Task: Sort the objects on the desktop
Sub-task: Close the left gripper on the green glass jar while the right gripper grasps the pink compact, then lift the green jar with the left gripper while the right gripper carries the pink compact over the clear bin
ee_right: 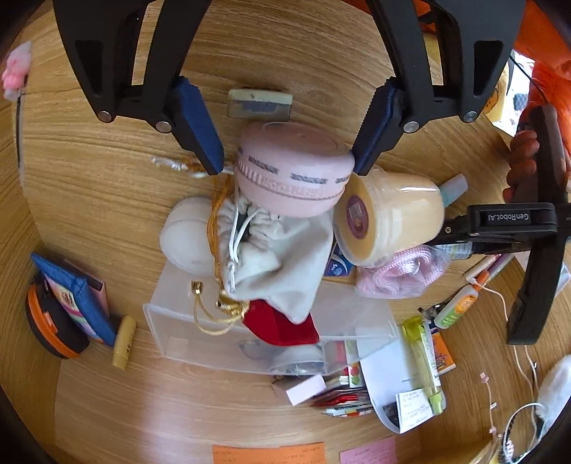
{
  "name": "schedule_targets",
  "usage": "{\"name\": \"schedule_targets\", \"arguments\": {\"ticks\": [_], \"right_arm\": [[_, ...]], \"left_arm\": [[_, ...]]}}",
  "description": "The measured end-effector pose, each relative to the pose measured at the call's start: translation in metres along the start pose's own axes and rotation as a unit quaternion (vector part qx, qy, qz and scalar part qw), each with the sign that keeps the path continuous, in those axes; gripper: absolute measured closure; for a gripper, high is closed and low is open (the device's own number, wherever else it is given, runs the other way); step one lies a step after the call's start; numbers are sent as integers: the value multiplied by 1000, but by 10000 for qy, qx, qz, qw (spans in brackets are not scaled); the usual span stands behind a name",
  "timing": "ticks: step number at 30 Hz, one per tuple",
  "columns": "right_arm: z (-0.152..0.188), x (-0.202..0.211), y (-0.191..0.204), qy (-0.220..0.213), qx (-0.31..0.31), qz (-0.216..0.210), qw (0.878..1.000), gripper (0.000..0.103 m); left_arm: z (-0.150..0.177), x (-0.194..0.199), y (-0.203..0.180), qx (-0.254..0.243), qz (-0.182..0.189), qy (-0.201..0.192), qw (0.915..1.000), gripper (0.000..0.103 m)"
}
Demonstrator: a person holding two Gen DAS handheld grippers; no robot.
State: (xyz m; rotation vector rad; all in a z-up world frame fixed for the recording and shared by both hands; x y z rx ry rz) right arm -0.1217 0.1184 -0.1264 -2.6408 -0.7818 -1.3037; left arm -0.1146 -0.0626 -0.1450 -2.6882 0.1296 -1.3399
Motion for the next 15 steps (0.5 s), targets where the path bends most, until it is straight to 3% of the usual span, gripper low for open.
{"name": "schedule_targets", "arguments": {"ticks": [4,15], "right_arm": [[-2,-1,3,-48,-24,-19,10000,40],[-8,13,5,-279,22,7,9996,40]], "left_arm": [[-1,1,0,83,46,-36,9999,46],[5,26,3,35,-145,-258,9996,46]]}}
Point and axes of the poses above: each gripper's, at about its wrist camera, not at the fingertips, and x roughly against the way its jaws point, y to its left, z to its underside, the point moved 10 cm from there along -x, roughly the way its jaws point, and after that the axes turned 6 degrees about -x, right-handed, at the moved point
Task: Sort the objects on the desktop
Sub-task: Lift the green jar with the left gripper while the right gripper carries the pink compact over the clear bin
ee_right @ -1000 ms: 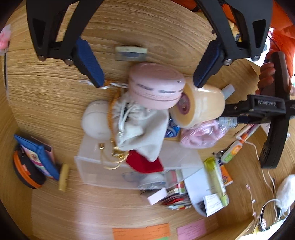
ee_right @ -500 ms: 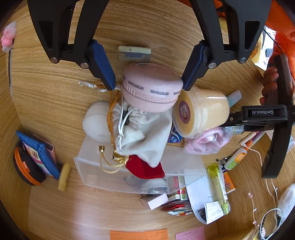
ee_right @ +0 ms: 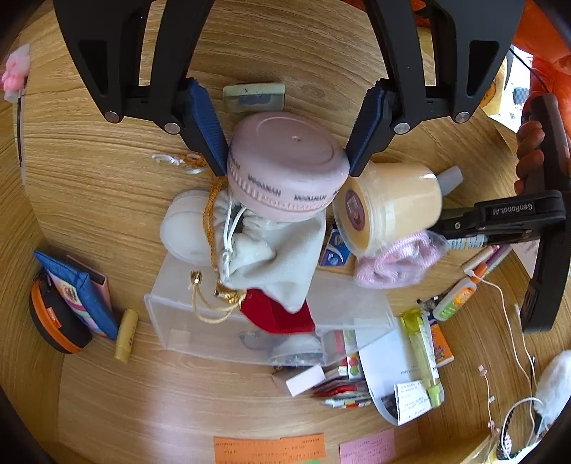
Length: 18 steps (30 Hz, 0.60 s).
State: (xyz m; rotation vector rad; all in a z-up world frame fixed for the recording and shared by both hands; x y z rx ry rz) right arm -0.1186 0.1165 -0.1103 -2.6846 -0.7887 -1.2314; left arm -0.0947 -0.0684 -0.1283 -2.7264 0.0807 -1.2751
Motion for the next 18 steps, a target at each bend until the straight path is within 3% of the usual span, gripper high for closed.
{"name": "schedule_targets", "arguments": {"ticks": [7,12,18], "right_arm": [[-13,13,-3,-251,-97,-29,9996,40],[-20,19,-9,-349,-196,-52,9992,40],[-30,24,-16,-473,-283,-113,9984,40]], "left_arm": [[-3,18,7,52,-189,-199,9996,47],[-11,27,11,110,-228,-350,9991,58],[-17,28,13,193,-272,-398,9987,61]]}}
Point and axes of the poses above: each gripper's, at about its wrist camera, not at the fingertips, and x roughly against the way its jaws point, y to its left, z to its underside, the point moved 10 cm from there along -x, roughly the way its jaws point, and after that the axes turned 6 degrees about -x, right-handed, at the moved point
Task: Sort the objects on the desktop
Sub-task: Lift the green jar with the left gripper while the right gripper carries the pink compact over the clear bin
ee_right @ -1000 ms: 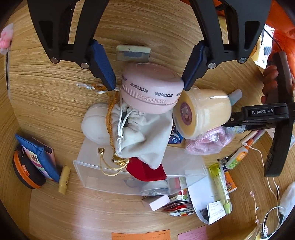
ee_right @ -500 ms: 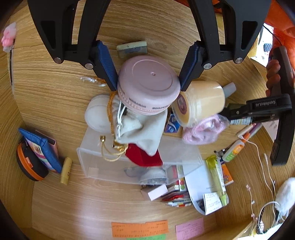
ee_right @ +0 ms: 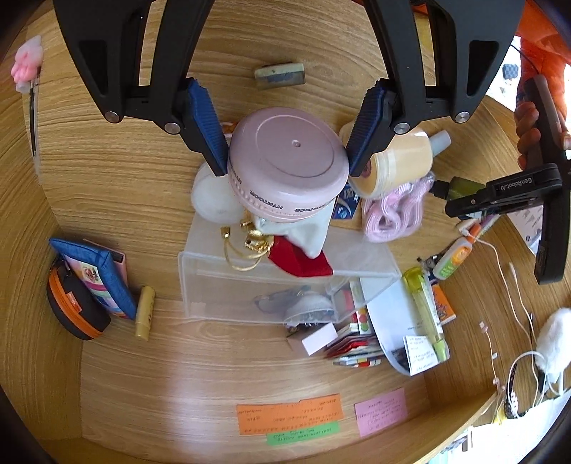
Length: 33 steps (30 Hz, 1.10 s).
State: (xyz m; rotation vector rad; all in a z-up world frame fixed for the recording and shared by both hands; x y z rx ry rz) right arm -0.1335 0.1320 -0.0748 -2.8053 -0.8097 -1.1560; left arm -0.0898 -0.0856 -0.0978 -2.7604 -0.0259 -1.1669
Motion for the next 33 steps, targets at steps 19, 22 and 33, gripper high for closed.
{"name": "schedule_targets", "arguments": {"ticks": [19,22,33], "right_arm": [[-63,13,-22,-579,35,-64,9983,40],[-76,11,-26,-646,41,-68,9979,40],[-124,-11,-23,-737,180,-213,9969,40]], "left_arm": [[-80,29,-18,-352,-341,-904,9947,61],[-94,30,-23,-448,-342,-998,9934,61],[-145,24,-41,-714,-336,-1251,9890,61]]}}
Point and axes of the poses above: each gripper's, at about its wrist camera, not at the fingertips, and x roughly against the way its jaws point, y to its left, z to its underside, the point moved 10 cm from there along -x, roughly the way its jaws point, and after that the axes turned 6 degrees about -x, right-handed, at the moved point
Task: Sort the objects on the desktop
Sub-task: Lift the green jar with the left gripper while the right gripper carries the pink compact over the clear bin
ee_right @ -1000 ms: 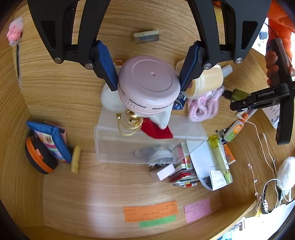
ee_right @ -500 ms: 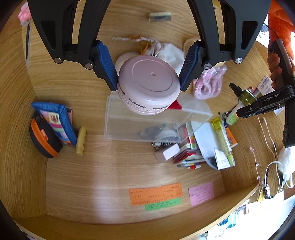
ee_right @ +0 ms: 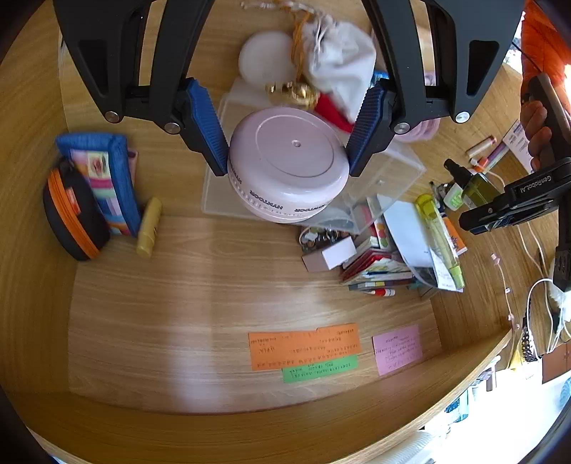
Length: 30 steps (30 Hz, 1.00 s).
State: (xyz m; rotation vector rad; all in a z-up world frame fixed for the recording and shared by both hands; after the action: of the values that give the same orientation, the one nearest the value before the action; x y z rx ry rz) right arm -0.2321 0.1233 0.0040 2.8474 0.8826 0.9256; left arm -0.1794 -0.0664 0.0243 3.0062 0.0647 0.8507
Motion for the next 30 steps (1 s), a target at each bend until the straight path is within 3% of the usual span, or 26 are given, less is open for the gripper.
{"name": "schedule_targets", "arguments": {"ticks": [7,11,20,30], "right_arm": [[-18,-25,1,60,54,-42,10000,40],[-11,-50,1,325,36,-22,9995,40],[20,-93,-6,838,83,222,9962,40],[35,-111,-9,1079,201,415,9931,40]], "left_arm": [[-15,-31,-12,20,257,121,9996,61],[-16,-53,-16,59,331,259,9991,61],[6,-105,-24,59,426,778,9960,61],[28,-128,-27,46,425,1061,9934,61]]}}
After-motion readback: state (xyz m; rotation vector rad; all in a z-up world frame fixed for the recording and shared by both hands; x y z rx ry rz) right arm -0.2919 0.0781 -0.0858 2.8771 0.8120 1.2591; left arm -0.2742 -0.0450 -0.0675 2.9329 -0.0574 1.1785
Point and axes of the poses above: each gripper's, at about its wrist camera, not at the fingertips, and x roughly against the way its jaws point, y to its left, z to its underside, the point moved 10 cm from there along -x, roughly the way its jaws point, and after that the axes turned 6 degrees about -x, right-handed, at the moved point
